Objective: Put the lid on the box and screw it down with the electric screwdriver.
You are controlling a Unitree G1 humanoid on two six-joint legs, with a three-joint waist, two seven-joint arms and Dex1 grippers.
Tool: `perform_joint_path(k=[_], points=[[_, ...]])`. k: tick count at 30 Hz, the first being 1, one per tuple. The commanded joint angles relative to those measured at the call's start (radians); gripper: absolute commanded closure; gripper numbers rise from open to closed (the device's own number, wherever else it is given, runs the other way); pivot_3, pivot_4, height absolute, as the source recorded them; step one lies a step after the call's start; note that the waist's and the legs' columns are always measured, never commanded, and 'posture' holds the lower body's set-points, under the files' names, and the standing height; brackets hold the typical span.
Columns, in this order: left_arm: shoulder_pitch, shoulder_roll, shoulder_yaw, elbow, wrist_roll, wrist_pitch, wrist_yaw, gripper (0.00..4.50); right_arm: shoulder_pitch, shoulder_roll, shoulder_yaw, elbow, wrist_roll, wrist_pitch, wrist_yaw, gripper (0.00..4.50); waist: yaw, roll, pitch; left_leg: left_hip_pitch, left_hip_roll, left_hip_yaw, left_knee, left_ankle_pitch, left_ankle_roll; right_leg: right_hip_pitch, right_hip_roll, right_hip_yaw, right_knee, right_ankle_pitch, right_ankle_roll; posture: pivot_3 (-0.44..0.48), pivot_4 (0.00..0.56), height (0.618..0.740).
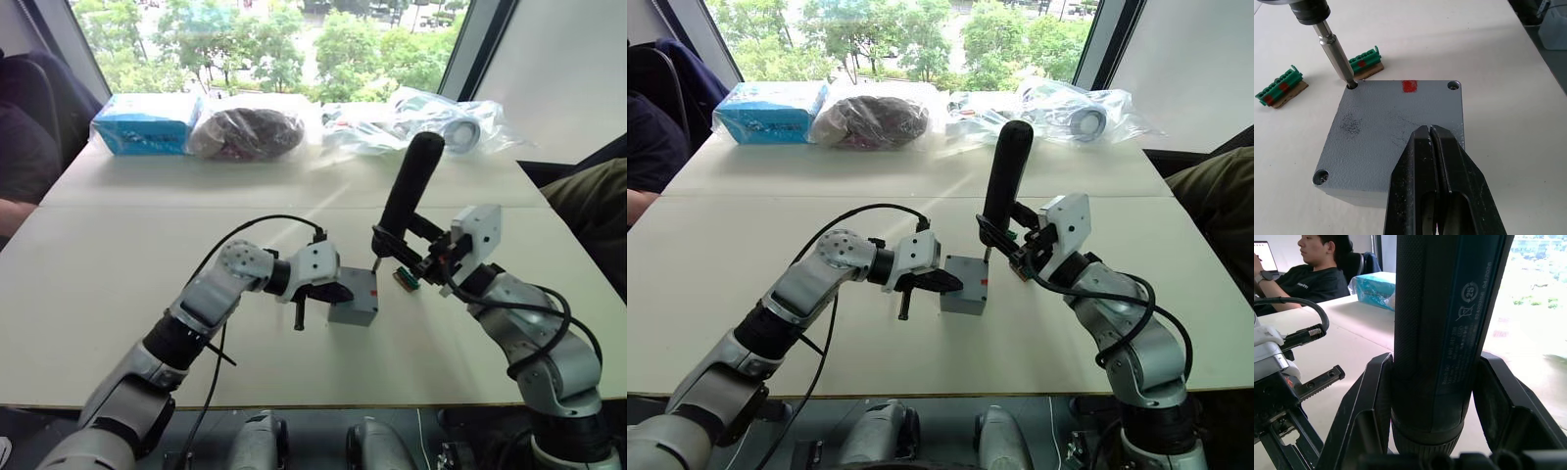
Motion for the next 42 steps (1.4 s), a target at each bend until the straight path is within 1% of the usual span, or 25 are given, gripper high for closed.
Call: perform_joint_path(k=[1,7,17,23,42], points=[[0.018,0.008,-0.018,0.033,0.030,0.003,0.001,4.50,0.022,-0.010,0.076,0.065,-0.028,0.093,0.001,2.56,0.000,0.000,0.000,0.000,0.000,0.000,0.000,0.000,0.000,0.000,0.000,0.000,0.000,0.000,0.000,0.000,0.150,0.740],[0.022,0.010,-0.014,0.037,0.032,0.003,0.007,4.50,0.026,-0.027,0.113,0.065,-0.083,0.068,0.016,2.56,0.000,0.000,-0.005,0.000,0.000,0.000,-0.001,0.000,0.000,-0.001,-0.002,-0.001,-0.001,0.000,-0.001,0.000,0.150,0.740],[0.022,0.012,-0.014,0.036,0.032,0.000,0.007,4.50,0.031,0.031,0.088,0.060,-0.036,0.116,-0.021,2.56,-0.001,-0.001,-0.008,0.003,-0.001,-0.001,-0.005,-0.002,-0.001,-0.002,-0.004,-0.001,-0.003,-0.001,-0.002,0.000,0.150,0.740],[0.021,0.012,-0.014,0.035,0.031,0.000,0.005,4.50,0.030,0.028,0.080,0.068,-0.044,0.109,-0.019,2.56,-0.003,-0.001,-0.008,0.007,-0.003,-0.001,-0.013,-0.001,-0.001,0.000,-0.006,-0.001,-0.007,-0.001,-0.002,0.000,0.150,0.740],[0.019,-0.001,-0.019,0.045,0.034,-0.006,0.008,4.50,0.008,-0.004,0.039,0.056,-0.048,0.096,0.007,2.56,-0.006,-0.001,-0.008,0.007,-0.004,-0.001,-0.017,-0.003,-0.005,0.001,-0.008,-0.001,-0.015,-0.001,-0.003,0.000,0.150,0.740]])
